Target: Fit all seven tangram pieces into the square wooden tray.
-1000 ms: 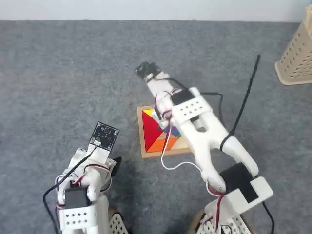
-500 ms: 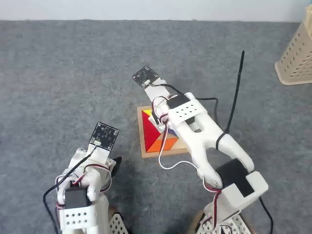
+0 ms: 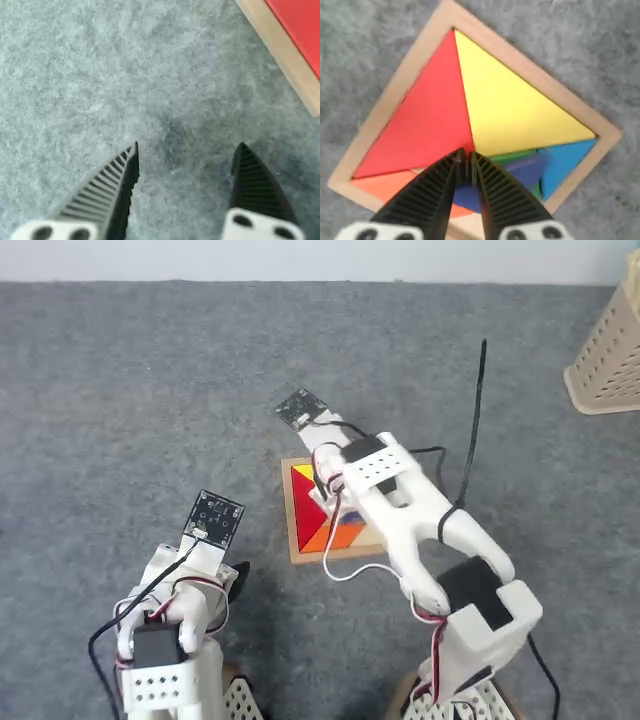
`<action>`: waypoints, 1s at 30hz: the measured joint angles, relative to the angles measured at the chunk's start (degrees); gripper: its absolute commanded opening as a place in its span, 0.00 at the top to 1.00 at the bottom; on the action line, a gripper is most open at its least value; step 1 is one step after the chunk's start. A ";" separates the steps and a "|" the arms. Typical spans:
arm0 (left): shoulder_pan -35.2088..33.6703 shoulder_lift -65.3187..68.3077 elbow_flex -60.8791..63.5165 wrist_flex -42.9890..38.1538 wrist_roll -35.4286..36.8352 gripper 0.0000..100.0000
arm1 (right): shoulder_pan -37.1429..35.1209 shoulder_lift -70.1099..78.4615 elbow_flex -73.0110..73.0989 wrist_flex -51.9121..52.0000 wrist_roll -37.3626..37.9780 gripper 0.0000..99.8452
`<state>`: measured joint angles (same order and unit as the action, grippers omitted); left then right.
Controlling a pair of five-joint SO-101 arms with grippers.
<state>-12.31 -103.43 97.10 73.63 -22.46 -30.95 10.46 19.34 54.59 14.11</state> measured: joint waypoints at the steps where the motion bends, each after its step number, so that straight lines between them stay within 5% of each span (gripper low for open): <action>1: 0.00 0.00 0.00 0.00 0.00 0.72 | 0.79 0.00 0.00 0.26 0.00 0.99; 30: 0.00 0.00 0.00 0.00 0.00 0.72 | 8.97 -1.67 1.93 -4.13 -4.40 0.99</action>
<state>-12.31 -103.43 97.10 73.63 -22.46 -21.98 8.79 21.27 50.46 9.71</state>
